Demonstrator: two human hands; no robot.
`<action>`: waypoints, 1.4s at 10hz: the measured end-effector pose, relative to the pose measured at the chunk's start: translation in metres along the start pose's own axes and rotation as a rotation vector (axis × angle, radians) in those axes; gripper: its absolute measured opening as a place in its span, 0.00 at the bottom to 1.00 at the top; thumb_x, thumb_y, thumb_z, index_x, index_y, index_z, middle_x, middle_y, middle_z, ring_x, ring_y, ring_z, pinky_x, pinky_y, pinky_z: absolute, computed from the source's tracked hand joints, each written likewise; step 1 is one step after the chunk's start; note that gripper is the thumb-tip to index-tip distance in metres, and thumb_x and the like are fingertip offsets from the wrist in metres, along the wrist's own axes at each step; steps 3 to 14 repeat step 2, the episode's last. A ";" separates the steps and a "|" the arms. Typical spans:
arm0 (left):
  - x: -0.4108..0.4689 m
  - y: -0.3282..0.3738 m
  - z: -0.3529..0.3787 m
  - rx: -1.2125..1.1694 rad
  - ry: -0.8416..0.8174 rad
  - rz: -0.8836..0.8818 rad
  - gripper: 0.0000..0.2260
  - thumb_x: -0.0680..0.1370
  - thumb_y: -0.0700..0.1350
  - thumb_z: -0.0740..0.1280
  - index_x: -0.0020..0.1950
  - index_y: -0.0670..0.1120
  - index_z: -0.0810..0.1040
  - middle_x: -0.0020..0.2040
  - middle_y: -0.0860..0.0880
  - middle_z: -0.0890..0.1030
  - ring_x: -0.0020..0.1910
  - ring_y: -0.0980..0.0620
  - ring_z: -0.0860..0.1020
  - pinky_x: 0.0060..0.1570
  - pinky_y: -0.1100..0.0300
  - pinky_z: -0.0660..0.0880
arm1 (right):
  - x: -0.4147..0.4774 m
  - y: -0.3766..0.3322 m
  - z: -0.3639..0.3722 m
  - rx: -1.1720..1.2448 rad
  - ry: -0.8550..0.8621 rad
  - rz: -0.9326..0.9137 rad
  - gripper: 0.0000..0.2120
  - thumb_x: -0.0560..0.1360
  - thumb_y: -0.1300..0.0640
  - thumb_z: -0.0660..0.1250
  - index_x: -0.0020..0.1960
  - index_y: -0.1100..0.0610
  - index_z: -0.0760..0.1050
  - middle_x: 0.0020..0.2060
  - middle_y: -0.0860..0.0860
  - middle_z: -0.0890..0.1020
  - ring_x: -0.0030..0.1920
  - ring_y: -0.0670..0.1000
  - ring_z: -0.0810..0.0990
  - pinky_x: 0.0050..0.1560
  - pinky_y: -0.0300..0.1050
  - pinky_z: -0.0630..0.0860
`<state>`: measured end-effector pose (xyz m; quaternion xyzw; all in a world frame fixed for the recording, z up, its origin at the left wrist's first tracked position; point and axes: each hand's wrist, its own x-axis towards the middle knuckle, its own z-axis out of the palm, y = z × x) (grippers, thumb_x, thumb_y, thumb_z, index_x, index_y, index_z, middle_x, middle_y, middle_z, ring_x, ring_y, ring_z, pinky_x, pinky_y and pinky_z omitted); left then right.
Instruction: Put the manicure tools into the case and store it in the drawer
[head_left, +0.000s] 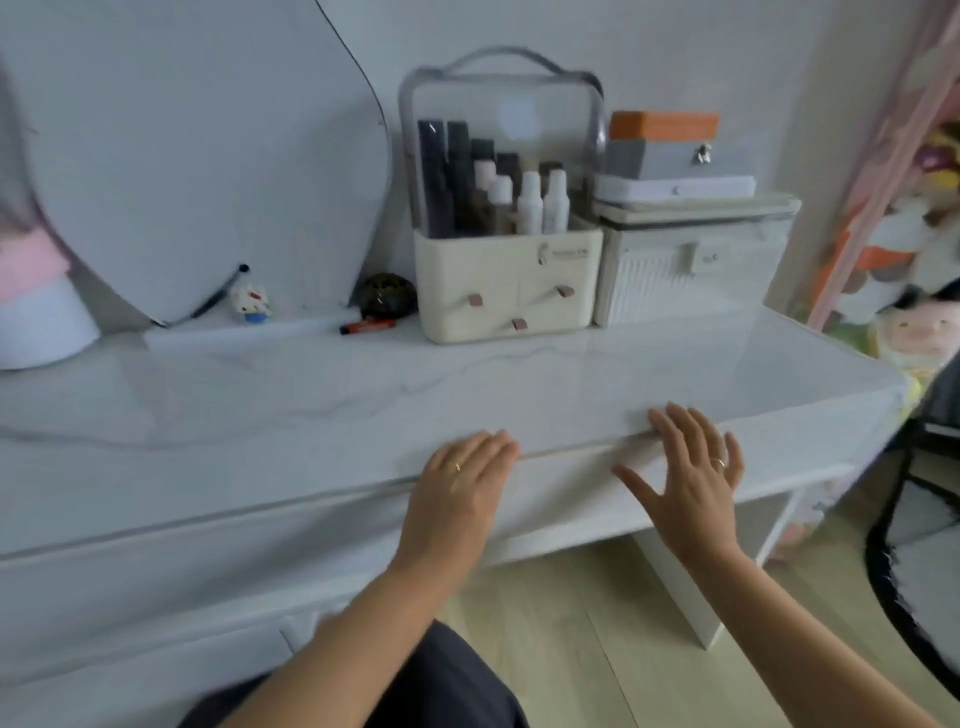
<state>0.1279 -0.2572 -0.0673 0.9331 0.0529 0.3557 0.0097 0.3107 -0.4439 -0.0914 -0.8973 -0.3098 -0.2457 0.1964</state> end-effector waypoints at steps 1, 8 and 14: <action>-0.017 -0.033 -0.021 0.028 0.006 -0.009 0.17 0.72 0.49 0.65 0.61 0.49 0.78 0.61 0.51 0.80 0.60 0.50 0.77 0.63 0.52 0.65 | 0.001 -0.005 -0.001 0.096 0.049 0.039 0.38 0.69 0.27 0.48 0.66 0.53 0.70 0.66 0.52 0.74 0.70 0.53 0.65 0.70 0.57 0.53; -0.050 -0.085 -0.054 0.094 0.092 -0.033 0.16 0.76 0.57 0.61 0.60 0.53 0.75 0.63 0.53 0.78 0.65 0.53 0.71 0.65 0.53 0.63 | 0.008 -0.018 -0.022 0.239 0.139 0.091 0.43 0.68 0.25 0.45 0.60 0.57 0.76 0.60 0.56 0.79 0.62 0.52 0.73 0.65 0.60 0.62; -0.050 -0.085 -0.054 0.094 0.092 -0.033 0.16 0.76 0.57 0.61 0.60 0.53 0.75 0.63 0.53 0.78 0.65 0.53 0.71 0.65 0.53 0.63 | 0.008 -0.018 -0.022 0.239 0.139 0.091 0.43 0.68 0.25 0.45 0.60 0.57 0.76 0.60 0.56 0.79 0.62 0.52 0.73 0.65 0.60 0.62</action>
